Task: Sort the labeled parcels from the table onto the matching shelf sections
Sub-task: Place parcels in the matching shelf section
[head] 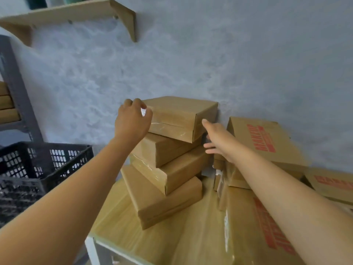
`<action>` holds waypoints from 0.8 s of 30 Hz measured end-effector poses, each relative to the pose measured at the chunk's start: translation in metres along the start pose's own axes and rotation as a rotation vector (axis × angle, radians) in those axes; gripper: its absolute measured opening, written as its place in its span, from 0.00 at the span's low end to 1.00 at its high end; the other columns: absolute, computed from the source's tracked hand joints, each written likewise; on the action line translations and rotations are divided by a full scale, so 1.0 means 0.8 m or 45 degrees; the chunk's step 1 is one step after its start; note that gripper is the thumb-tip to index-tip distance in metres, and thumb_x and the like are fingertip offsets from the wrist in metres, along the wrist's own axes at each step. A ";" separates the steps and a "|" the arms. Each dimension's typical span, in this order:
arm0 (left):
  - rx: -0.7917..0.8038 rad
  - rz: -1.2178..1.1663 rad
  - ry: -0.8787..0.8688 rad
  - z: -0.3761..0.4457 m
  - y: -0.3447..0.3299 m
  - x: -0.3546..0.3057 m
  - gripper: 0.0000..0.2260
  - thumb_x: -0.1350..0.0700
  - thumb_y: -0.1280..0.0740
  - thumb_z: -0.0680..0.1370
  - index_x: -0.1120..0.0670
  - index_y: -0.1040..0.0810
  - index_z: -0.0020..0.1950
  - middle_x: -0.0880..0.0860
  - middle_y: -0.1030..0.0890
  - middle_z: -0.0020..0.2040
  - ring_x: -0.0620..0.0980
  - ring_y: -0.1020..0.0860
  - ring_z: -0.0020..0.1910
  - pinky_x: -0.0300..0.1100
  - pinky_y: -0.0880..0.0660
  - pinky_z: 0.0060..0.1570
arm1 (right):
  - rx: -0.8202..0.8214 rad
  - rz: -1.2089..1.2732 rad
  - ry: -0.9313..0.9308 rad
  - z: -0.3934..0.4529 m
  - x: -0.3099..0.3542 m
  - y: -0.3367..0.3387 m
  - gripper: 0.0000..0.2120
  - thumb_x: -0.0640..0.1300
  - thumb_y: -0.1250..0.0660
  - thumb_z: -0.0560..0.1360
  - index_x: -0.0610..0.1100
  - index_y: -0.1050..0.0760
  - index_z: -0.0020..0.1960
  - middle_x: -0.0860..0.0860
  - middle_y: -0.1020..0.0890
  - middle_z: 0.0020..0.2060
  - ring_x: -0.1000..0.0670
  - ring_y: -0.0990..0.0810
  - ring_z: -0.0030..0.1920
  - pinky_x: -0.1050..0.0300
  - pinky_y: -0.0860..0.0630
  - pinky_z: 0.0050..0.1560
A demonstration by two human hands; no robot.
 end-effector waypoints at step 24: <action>1.058 -1.187 0.664 0.093 -0.078 0.112 0.20 0.40 0.29 0.73 0.46 0.21 0.61 0.51 0.17 0.56 0.55 0.18 0.54 0.52 0.19 0.46 | -0.126 0.725 -0.064 0.008 0.023 -0.031 0.21 0.58 0.26 0.70 0.52 0.26 0.59 0.44 0.20 0.57 0.42 0.19 0.57 0.42 0.17 0.43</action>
Point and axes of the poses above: each hand's wrist, its own z-axis towards the middle knuckle, its own y-axis out of the back of the hand, x = y × z, the point moved 7 cm from there along z, towards the middle knuckle
